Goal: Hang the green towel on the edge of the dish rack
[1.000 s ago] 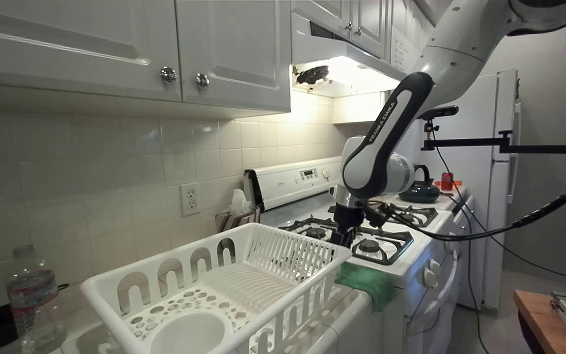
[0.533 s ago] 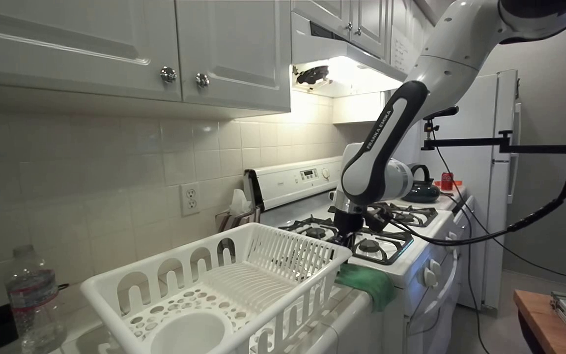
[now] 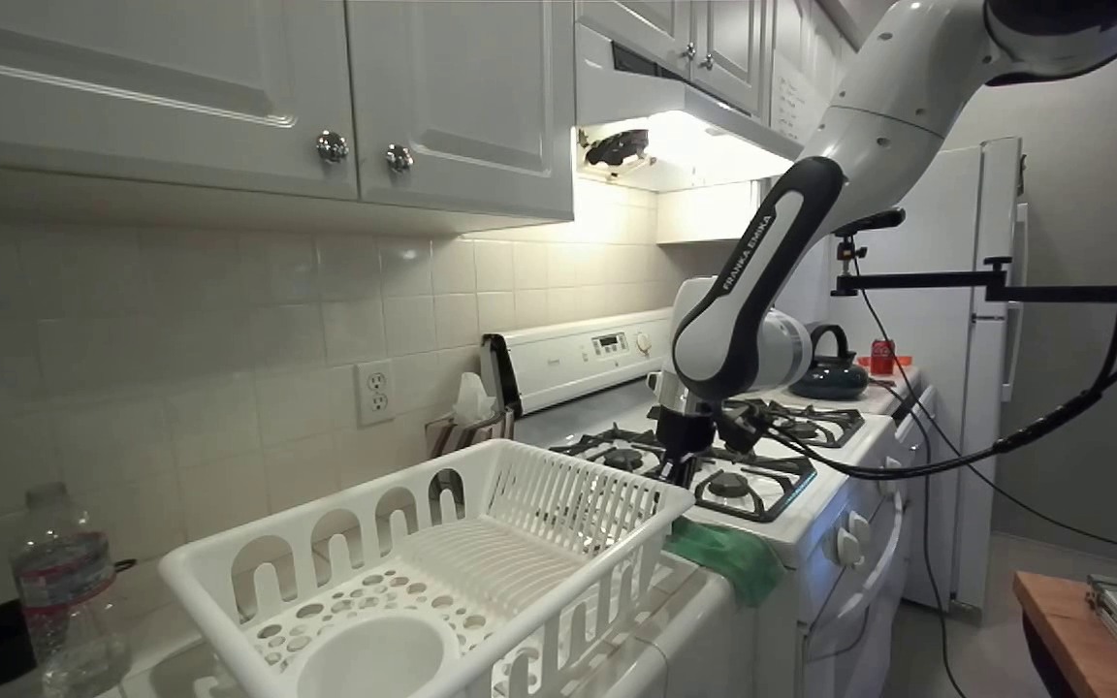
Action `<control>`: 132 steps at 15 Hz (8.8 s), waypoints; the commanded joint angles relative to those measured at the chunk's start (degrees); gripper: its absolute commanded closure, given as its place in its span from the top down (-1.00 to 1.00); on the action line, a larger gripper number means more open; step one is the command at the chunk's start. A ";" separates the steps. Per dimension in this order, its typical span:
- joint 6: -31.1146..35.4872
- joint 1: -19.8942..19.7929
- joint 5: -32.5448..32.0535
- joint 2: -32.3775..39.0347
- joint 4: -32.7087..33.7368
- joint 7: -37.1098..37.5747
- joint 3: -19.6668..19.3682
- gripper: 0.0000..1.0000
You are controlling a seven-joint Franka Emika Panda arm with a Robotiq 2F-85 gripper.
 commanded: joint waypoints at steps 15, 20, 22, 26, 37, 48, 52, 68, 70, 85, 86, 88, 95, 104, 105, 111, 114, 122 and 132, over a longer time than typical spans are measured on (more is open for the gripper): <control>-12.60 2.07 -7.51 -17.81 -5.70 -2.29 -1.75 -0.96; -12.21 4.20 -9.63 -21.95 -4.53 -1.14 -2.72 -0.96; -12.16 5.09 -10.03 -22.90 -3.14 -0.89 -2.73 -0.96; -12.24 7.28 -8.48 -23.50 0.52 -1.80 -2.00 -0.96; -13.52 11.97 -5.92 -13.05 18.74 -2.26 1.97 -0.96; -12.64 11.74 -7.80 -9.88 21.62 -0.79 3.27 -0.84; -11.79 11.83 -7.34 -9.34 21.80 -1.41 3.87 -0.96; -2.53 11.95 -8.13 -2.04 25.16 -1.53 7.20 -0.96; -1.21 12.21 -8.65 -0.32 27.12 -0.65 7.10 -0.96; -2.77 14.27 -12.77 14.32 46.49 -0.29 6.57 -0.96; -2.95 14.47 -13.07 15.13 47.34 -0.23 6.43 -0.96; -3.60 14.60 -13.54 16.27 48.61 -0.25 6.27 -0.96; -4.06 15.21 -14.56 20.20 53.50 0.37 5.21 -0.96; -7.69 15.68 -14.70 24.91 60.43 0.47 4.44 -0.96; -8.24 15.67 -14.65 25.42 61.25 0.40 4.44 -0.96; -11.20 15.46 -13.98 28.76 66.55 0.64 4.56 -0.96; -11.86 15.52 -13.69 29.95 69.33 1.02 4.79 -0.96; -14.14 16.23 -14.12 33.53 74.78 1.71 3.85 -0.96; -15.41 16.55 -13.79 34.68 77.74 3.09 3.23 0.79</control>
